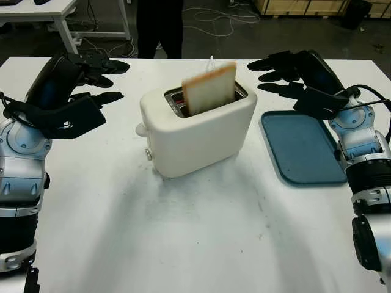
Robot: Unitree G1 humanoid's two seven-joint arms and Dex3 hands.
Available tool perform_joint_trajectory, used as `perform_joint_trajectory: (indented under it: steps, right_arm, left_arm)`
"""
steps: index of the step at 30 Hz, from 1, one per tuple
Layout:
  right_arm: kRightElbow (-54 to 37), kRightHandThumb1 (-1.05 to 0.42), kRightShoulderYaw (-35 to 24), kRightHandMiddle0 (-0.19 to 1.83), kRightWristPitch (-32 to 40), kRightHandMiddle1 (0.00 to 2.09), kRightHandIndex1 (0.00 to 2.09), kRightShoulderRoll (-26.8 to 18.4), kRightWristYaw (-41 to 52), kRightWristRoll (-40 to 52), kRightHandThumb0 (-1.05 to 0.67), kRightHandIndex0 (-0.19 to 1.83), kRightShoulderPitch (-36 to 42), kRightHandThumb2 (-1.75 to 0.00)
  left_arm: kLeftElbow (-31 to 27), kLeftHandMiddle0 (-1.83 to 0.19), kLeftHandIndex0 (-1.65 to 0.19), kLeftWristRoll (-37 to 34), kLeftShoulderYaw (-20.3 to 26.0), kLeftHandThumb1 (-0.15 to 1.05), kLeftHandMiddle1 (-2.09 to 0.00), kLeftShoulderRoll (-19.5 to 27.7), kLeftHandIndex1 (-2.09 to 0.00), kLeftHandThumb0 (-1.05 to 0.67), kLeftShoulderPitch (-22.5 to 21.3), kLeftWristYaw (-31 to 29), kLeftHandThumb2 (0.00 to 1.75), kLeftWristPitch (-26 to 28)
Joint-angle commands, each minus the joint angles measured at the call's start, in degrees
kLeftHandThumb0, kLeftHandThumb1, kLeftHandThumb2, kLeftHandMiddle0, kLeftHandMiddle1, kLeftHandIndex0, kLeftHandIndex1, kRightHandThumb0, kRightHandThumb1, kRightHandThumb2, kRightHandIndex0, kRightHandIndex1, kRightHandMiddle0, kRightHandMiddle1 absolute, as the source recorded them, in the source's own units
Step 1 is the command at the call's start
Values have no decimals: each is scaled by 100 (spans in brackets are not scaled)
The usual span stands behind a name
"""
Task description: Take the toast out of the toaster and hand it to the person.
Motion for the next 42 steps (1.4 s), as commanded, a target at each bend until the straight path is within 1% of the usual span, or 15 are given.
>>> perform_joint_trajectory:
  steps: [1,9,12,14,15,18,21,24,28,32,34,37,40,42]
  right_arm:
    - [-61,-92,-22,87,45,0,0,-4,29,67,-26,95,-4,-2]
    - [-105,-92,-10,87,88,0,0,-17,32,42,-28,95,-3,-2]
    - [-11,-91,-26,88,-51,1,1,-34,35,66,-28,96,-79,-1]
    - [-26,-89,-68,88,-114,1,1,-53,-11,85,-31,97,-141,0]
    - [-71,-87,-123,88,-114,1,1,-32,12,174,-33,96,-178,0]
    - [-336,-78,-212,87,31,0,0,4,122,385,-33,95,-329,0]
    - [-440,-71,-232,86,23,0,0,11,355,570,-33,93,-505,0]
    - [-479,-68,-173,84,44,0,0,-8,651,640,-39,89,-705,0]
    - [-403,-66,-3,85,-111,1,2,22,887,517,-50,92,-963,0]
    - [-301,-71,291,86,-101,1,2,147,1101,374,-68,93,-1192,-2]
    - [-273,-72,458,87,-214,2,3,196,1087,193,-72,95,-1273,-1]
    - [-265,-70,649,89,-217,3,6,288,1067,-3,-73,98,-1329,0]
    - [-104,-68,817,90,-286,3,7,445,1087,-97,-70,98,-1410,0]
    - [-31,-66,915,90,-256,3,7,540,1090,-179,-64,98,-1458,0]
  left_arm:
    - [-64,-77,-85,13,-20,86,-43,18,0,-30,3,-10,0,46]
    - [-25,-77,-86,3,-12,85,-43,10,-1,-32,8,10,0,-9]
    - [-17,-77,-85,6,-18,86,-42,18,0,-32,3,0,0,-3]
    - [-35,-77,-85,20,-28,86,-42,23,0,-33,-7,-11,0,33]
    - [-41,-77,-85,23,-31,86,-42,24,0,-33,-11,-14,0,42]
    - [-7,-77,-85,10,-28,86,-42,24,0,-34,-11,0,0,-40]
    - [-7,-77,-86,10,-30,85,-42,19,-1,-33,-21,3,0,-31]
    - [18,-78,-86,24,-36,86,-42,39,-1,-33,-30,0,0,-50]
    - [22,-78,-86,0,-18,85,-42,26,-1,-33,-26,7,0,-57]
    - [36,-78,-86,3,-28,85,-42,38,-1,-33,-38,-5,0,-67]
    - [27,-78,-86,8,-30,85,-42,27,-1,-33,-44,3,0,-52]
    - [22,-79,-86,24,-39,84,-42,31,-1,-33,-44,6,0,-50]
    - [3,-78,-86,35,-40,85,-42,29,-1,-33,-33,8,0,-34]
    - [-8,-78,-86,33,-35,85,-42,26,-1,-33,-25,2,0,-20]
